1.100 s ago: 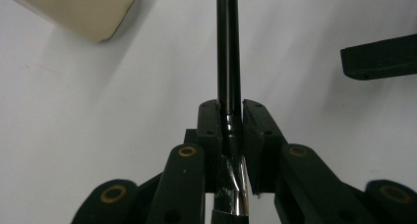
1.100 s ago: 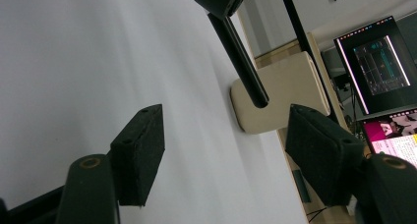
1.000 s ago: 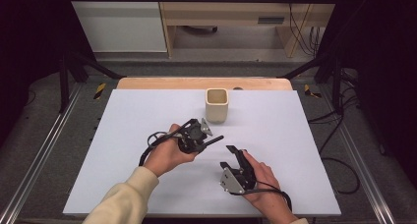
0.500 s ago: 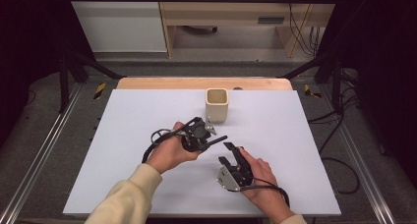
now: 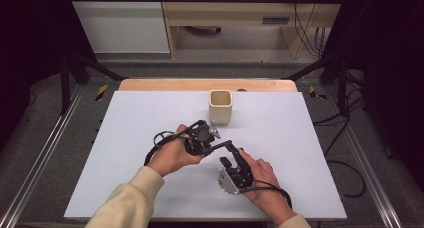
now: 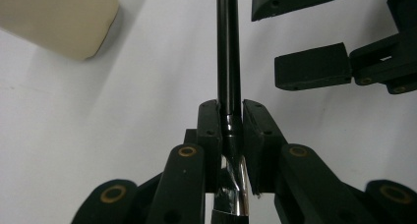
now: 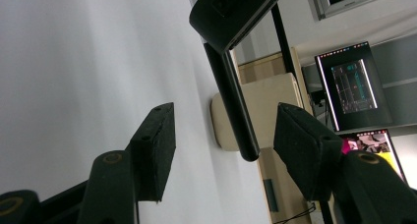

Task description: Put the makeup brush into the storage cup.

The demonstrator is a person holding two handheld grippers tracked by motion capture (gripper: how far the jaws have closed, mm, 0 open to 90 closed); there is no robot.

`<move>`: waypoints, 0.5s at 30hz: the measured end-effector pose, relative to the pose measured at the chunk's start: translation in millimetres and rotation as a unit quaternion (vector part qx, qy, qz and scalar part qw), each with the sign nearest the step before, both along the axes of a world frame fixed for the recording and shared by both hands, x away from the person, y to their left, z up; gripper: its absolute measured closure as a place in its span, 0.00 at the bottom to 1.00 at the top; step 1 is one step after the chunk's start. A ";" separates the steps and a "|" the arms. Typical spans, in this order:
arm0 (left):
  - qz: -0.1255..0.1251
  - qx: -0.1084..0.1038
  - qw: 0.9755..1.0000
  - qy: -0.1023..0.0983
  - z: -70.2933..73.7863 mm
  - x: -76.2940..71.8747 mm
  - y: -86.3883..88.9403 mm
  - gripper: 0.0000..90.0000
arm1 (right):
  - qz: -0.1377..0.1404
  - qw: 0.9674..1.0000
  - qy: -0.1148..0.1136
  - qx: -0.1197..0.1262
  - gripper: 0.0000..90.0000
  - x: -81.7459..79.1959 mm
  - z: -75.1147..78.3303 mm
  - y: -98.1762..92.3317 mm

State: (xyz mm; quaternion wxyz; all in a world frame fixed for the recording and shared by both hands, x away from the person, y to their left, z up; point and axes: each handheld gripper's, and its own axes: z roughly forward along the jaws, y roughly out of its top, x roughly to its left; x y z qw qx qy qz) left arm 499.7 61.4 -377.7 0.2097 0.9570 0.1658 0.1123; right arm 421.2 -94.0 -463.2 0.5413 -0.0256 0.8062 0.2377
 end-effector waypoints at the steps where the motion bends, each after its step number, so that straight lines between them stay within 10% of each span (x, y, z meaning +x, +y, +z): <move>1: -0.001 0.002 1.000 0.001 -0.4 -0.7 0.0 0.87 | 0.005 1.000 -0.005 -0.007 0.48 0.3 0.3 1.1; 15: -0.012 0.009 1.000 0.002 -2.0 -3.2 -3.5 0.87 | 0.022 0.999 -0.020 -0.022 0.53 -0.9 -0.3 5.3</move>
